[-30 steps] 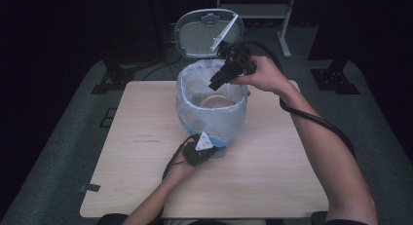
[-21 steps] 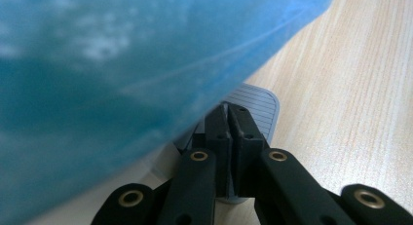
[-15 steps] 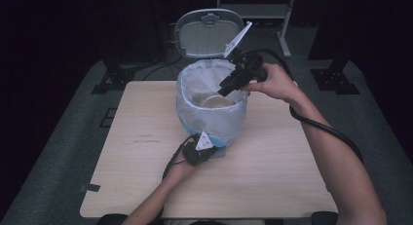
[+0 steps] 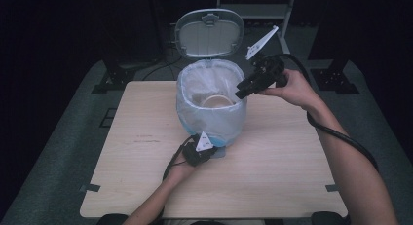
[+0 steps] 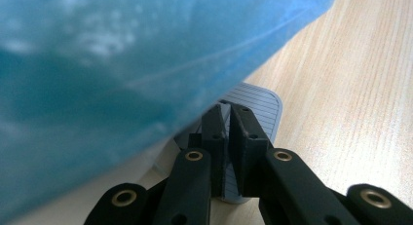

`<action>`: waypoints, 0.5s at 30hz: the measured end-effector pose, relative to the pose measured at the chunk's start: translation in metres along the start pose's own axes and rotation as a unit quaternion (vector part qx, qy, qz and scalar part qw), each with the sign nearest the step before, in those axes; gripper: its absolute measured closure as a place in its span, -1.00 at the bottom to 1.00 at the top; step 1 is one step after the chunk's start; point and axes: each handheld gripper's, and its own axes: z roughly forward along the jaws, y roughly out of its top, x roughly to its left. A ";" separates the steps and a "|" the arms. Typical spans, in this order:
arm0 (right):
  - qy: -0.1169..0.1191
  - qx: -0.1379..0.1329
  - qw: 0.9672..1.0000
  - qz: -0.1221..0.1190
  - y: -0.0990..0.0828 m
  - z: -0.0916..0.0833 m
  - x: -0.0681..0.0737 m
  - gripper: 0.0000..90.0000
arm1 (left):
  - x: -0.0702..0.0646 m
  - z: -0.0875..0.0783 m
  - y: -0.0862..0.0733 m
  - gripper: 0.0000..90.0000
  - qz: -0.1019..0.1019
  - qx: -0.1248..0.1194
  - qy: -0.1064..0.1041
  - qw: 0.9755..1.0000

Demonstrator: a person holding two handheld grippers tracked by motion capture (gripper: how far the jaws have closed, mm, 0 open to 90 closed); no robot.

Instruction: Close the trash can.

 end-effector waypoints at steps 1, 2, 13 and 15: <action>-0.001 -0.001 1.000 0.004 -0.003 -0.002 -0.001 0.26 | 0.000 0.000 0.000 0.88 -0.002 -0.001 0.000 1.000; -0.002 -0.004 1.000 0.007 -0.006 -0.003 -0.001 0.26 | 0.000 0.000 0.000 0.87 -0.004 -0.002 -0.001 1.000; -0.012 -0.030 0.999 0.033 -0.042 -0.020 -0.008 0.16 | -0.004 -0.005 0.006 0.65 0.011 0.013 0.009 1.000; -0.012 -0.036 0.998 0.041 -0.050 -0.023 -0.010 0.14 | -0.009 -0.011 0.011 0.60 0.012 -0.003 0.000 1.000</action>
